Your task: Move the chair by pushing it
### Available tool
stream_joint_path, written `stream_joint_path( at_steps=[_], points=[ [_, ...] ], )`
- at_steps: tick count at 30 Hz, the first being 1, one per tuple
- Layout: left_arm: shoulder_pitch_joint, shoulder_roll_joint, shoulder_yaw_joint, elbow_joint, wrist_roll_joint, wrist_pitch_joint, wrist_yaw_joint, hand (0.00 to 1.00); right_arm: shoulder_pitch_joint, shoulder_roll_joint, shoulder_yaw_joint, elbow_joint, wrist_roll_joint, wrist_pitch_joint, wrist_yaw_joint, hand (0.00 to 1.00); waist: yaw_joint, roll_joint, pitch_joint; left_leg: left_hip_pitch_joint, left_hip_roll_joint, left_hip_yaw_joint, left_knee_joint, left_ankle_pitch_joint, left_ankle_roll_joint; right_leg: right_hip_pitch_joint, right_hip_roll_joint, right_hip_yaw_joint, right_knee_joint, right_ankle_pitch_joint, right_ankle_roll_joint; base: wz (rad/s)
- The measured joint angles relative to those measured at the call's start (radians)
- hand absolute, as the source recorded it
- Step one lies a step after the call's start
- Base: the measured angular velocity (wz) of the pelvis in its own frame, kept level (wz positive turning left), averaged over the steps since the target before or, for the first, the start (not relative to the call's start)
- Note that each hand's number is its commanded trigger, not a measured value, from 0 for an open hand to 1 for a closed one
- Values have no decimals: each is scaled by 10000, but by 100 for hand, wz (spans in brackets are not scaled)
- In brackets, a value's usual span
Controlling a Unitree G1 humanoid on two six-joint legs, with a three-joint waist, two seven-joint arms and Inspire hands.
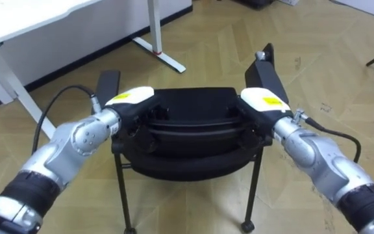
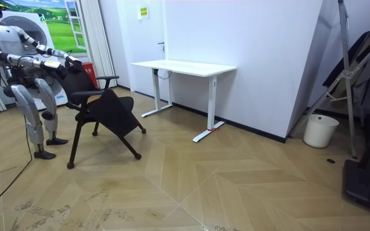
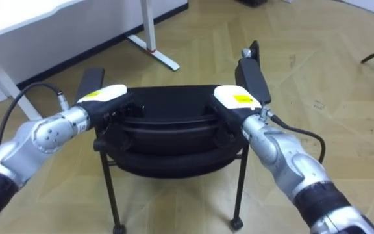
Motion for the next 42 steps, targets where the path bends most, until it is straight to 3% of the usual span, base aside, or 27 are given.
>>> stream_joint_path(
  at_steps=[3, 6, 7, 9, 10, 11, 12, 13, 15, 17, 20, 24, 27, 28, 29, 30, 31, 33, 34, 35, 36, 37, 38, 40, 42],
  points=[
    [-69, 4, 26, 66, 9, -51, -2, 100, -23, 15, -29, 18, -10, -25, -1, 100, -3, -62, 24, -188, 94, -95, 400, -130, -68, -184, -122, -107, 501, -236, -88, 11],
    [-288, -12, 14, 380, 22, -166, 9, 100, -177, 67, -29, 215, 3, -142, -4, 100, -39, -99, 107, -554, 229, 48, 1545, -469, -193, -382, -175, -254, 1341, -769, -217, 19],
    [-331, -46, 18, 498, 65, -178, 102, 100, -222, 130, -52, 379, 2, -217, -64, 100, -137, -162, 166, -872, 354, 394, 2418, -496, -229, -404, -284, -373, 1646, -1072, -274, 42],
    [-294, -103, -3, 613, 71, -209, 229, 100, -265, 167, -54, 588, -29, -354, -45, 100, -213, -143, 167, -1551, 683, 573, 4152, -442, -238, -376, -266, -503, 2177, -1510, -256, 31],
    [-311, -127, -23, 646, 83, -208, 262, 100, -274, 208, -53, 754, -67, -477, -45, 100, -270, -65, 196, -1897, 943, 631, 5170, -259, -200, -275, -156, -496, 2448, -1724, -322, 7],
    [-178, -168, -84, 752, 65, -212, 283, 100, -244, 216, -13, 857, -59, -532, -46, 100, -212, 29, 246, -2256, 1154, 710, 6139, 138, -192, -132, -88, -501, 2634, -1886, -411, 3],
    [-154, -216, -96, 824, 63, -216, 286, 100, -214, 221, 2, 885, -63, -531, -45, 100, -188, -47, 277, -2491, 1172, 702, 6589, 473, -149, -63, -81, -457, 2731, -1963, -436, 0],
    [-72, -323, -93, 925, 52, -247, 364, 100, -117, 223, 39, 889, -85, -531, -56, 100, -87, -55, 226, -2813, 1160, 695, 7133, 901, -111, 84, -156, -403, 2865, -2114, -467, 0],
    [72, -436, -90, 986, 33, -279, 513, 100, -124, 97, 96, 815, -165, -551, -77, 100, -60, 17, 216, -3212, 1077, 749, 6668, 749, 11, 68, -167, -391, 2955, -2194, -506, -6],
    [79, -492, -118, 1002, 41, -386, 682, 100, -133, -6, 131, 815, -206, -607, -90, 100, 119, 79, 175, -3504, 736, 779, 4683, 803, -68, 71, -227, -384, 2980, -2268, -534, -26],
    [35, -487, -133, 1001, 32, -493, 695, 100, -132, -157, 270, 728, -123, -654, -221, 100, 189, 193, 96, -3390, 438, 878, 2171, 954, -197, 76, -169, -306, 3002, -2408, -451, -15],
    [-217, -473, -137, 996, 62, -497, 705, 100, -236, -185, 252, 745, -141, -651, -439, 100, 329, 147, 49, -3447, 400, 1056, 2092, 1322, 20, 20, -344, -181, 2995, -2602, -159, -21],
    [-365, -410, -151, 974, 60, -563, 704, 100, -337, -185, 257, 777, -141, -621, -556, 100, 547, 73, -9, -3464, 406, 1338, 2500, 1243, 132, 158, -914, -498, 3024, -2844, 289, -40],
    [-410, -347, -164, 976, 69, -615, 700, 100, -337, -140, 257, 795, -139, -597, -630, 100, 649, -25, -66, -3418, 256, 1446, 2670, 981, 496, 272, -1298, -708, 3164, -2956, 517, -34],
    [-450, -232, -173, 979, 75, -638, 694, 100, -376, 1, 256, 820, -137, -498, -696, 100, 649, -264, -140, -3360, -176, 1404, 2690, 755, 813, 216, -1671, -745, 3502, -3024, 663, -20],
    [-481, -175, -185, 982, 75, -639, 673, 100, -413, 52, 251, 824, -136, -457, -723, 100, 592, -378, -179, -3333, -378, 1374, 2713, 695, 885, 204, -1849, -742, 3673, -3091, 781, 9],
    [-618, -129, -188, 982, 93, -639, 678, 100, -494, 71, 245, 820, -124, -409, -749, 100, 516, -617, -143, -3320, -631, 1313, 2894, 474, 975, 157, -2067, -710, 4078, -3150, 908, 11],
    [-797, -49, -176, 982, 98, -645, 681, 100, -684, 134, 242, 859, -104, -326, -755, 100, 583, -531, -41, -3363, -619, 1215, 3289, 116, 1063, -352, -2221, -504, 5393, -2653, 812, -9],
    [-811, -15, -171, 1007, 98, -650, 687, 100, -784, 207, 269, 983, -112, -310, -768, 100, 592, -421, 81, -3239, -613, 1114, 3348, -17, 1079, -738, -2256, -260, 6255, -1938, 800, -6],
    [-845, -14, -191, 1028, 94, -670, 687, 100, -777, 211, 295, 1020, -85, -316, -781, 100, 544, -322, 115, -3130, -607, 891, 3375, -145, 1081, -1176, -2244, -124, 6969, -1064, 797, 0],
    [-888, 9, -194, 1028, 95, -707, 687, 100, -778, 223, 302, 1039, -66, -322, -781, 100, 562, -298, 111, -3045, -603, 840, 3353, -184, 1079, -1370, -2233, -9, 7249, -674, 804, 4],
    [-923, 44, -206, 1061, 101, -769, 696, 100, -781, 267, 301, 1066, -71, -323, -823, 100, 598, -214, 155, -2970, -619, 590, 3339, -271, 1067, -1727, -2123, 190, 7784, -6, 790, -10],
    [-994, 91, -219, 1085, 94, -778, 713, 100, -835, 312, 302, 1100, -78, -327, -901, 100, 625, -93, 232, -2921, -619, 275, 3338, -320, 1052, -2106, -1970, 287, 8059, 61, 787, -12],
    [-1014, 209, -212, 1086, 35, -784, 815, 100, -1003, 374, 427, 1184, -119, -328, -1060, 100, 642, 67, 337, -2820, -621, -110, 3213, -370, 993, -2723, -1636, 220, 7766, -438, 787, -6],
    [-1055, 247, -190, 1102, 16, -790, 861, 100, -1100, 391, 466, 1211, -125, -327, -1120, 100, 645, 102, 381, -2757, -643, -410, 3175, -413, 916, -3244, -1429, 120, 6850, -668, 765, 17]
  ],
)
